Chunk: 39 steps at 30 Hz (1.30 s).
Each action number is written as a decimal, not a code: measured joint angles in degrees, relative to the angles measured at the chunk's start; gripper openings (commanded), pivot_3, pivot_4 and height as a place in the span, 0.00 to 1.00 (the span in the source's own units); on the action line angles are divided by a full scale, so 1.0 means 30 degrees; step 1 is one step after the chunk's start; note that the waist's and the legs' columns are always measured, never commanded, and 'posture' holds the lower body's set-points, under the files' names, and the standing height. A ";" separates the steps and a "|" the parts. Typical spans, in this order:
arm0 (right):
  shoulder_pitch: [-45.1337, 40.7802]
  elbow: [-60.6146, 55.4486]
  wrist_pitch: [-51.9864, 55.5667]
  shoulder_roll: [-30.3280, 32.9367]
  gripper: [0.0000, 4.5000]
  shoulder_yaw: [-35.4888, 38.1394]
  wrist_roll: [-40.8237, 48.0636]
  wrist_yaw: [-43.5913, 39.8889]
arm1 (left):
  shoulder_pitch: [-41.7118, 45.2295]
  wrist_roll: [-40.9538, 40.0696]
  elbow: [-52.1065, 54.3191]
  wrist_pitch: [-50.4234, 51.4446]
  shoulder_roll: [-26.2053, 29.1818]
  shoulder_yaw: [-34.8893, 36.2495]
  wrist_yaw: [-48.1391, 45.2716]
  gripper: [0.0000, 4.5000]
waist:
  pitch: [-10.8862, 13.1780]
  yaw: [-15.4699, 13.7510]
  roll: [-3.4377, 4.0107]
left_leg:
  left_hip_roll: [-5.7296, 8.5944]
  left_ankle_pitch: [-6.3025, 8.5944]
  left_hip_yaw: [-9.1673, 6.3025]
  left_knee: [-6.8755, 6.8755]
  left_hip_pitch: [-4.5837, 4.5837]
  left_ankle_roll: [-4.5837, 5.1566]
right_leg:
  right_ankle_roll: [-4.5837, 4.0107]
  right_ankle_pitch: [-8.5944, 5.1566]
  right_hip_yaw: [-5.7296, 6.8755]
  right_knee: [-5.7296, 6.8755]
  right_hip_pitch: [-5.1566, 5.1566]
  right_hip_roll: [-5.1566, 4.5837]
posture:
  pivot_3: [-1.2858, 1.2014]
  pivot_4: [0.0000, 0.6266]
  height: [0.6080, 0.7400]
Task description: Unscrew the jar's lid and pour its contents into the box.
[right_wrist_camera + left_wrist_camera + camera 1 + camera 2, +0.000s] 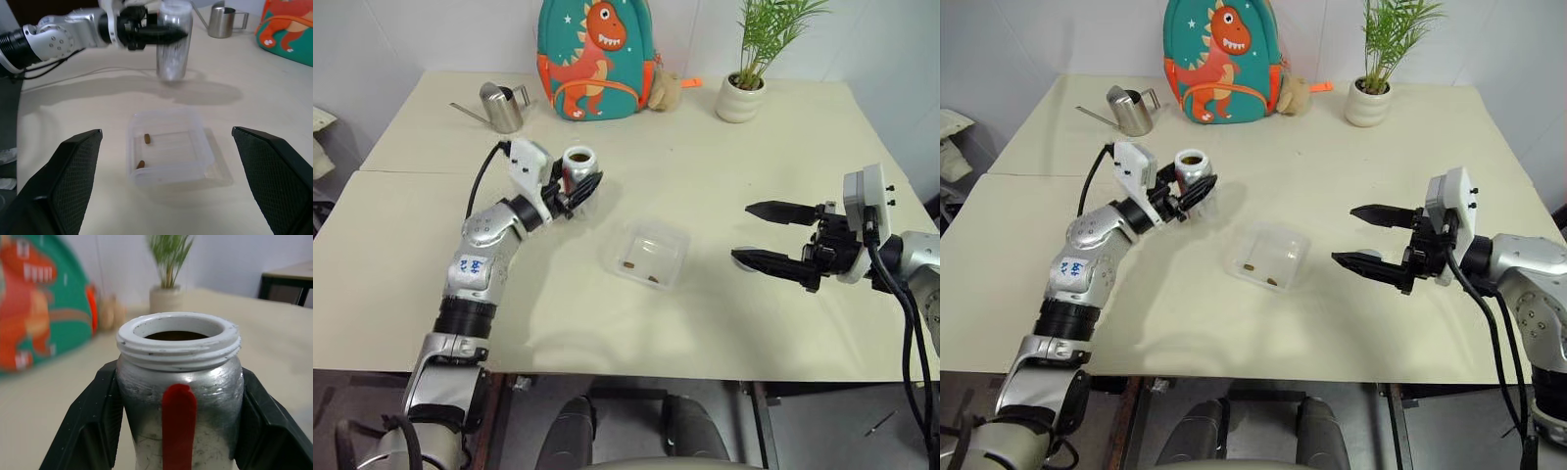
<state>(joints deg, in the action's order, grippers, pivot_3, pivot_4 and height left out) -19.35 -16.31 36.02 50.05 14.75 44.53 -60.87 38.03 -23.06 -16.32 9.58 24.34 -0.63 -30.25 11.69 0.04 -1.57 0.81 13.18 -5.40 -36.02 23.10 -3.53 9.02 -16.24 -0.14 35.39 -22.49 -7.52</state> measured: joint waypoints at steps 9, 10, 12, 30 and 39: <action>-0.0515 0.0720 0.0051 0.0005 1.00 -0.0313 -0.0183 -0.0766 | -0.0928 0.0270 0.0878 0.0974 -0.0203 0.0657 -0.0737 0.81 | 0.0000 -0.0045 0.0000 | 0.0003 0.0001 0.0003 0.0014 0.0005 0.0000 | 0.0000 0.0001 -0.0005 -0.0034 -0.0002 -0.0002 | 0.52 0.24 1.00; -0.0582 0.0765 0.0050 0.0006 1.00 -0.0313 -0.0208 -0.0793 | -0.0949 0.0347 0.0879 0.0876 -0.0211 0.0657 -0.0806 0.88 | 0.0000 -0.0047 0.0000 | 0.0001 0.0001 0.0003 0.0019 0.0004 0.0000 | -0.0001 0.0001 -0.0005 -0.0039 -0.0002 -0.0001 | 0.52 0.24 1.00; -0.0592 0.0821 0.0047 0.0007 1.00 -0.0337 -0.0258 -0.0881 | -0.0953 0.0481 0.0885 0.0712 -0.0235 0.0657 -0.0953 1.00 | 0.0000 -0.0048 0.0000 | 0.0002 0.0001 0.0004 0.0025 0.0005 0.0000 | -0.0001 0.0000 -0.0005 -0.0051 -0.0002 -0.0001 | 0.52 0.24 1.00; -0.1526 0.1503 0.0023 0.0035 1.00 -0.0594 -0.1019 -0.1323 | -0.2644 0.0979 0.3793 0.2148 0.0828 0.1028 -0.1605 1.00 | 0.0000 -0.0015 0.0001 | -0.0001 0.0012 0.0008 0.0043 0.0012 0.0003 | -0.0003 0.0002 -0.0008 -0.0098 -0.0002 -0.0002 | 0.52 0.24 1.00; -0.1598 0.1504 0.0068 0.0127 1.00 -0.0945 -0.1022 -0.1353 | -0.3114 0.1045 0.3912 0.2431 0.1087 0.1504 -0.1497 1.00 | 0.0000 -0.0025 0.0001 | -0.0001 0.0024 0.0009 0.0072 0.0018 -0.0003 | -0.0003 0.0002 -0.0008 -0.0137 -0.0007 -0.0002 | 0.52 0.24 1.00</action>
<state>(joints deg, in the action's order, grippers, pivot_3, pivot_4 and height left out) -24.15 -11.80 36.22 50.43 11.92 41.47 -64.92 28.69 -19.93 -4.58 16.88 27.60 3.88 -34.75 11.69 -0.03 -1.57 0.81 13.25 -5.38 -35.81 23.15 -3.54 9.01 -16.24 -0.16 34.98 -22.51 -7.53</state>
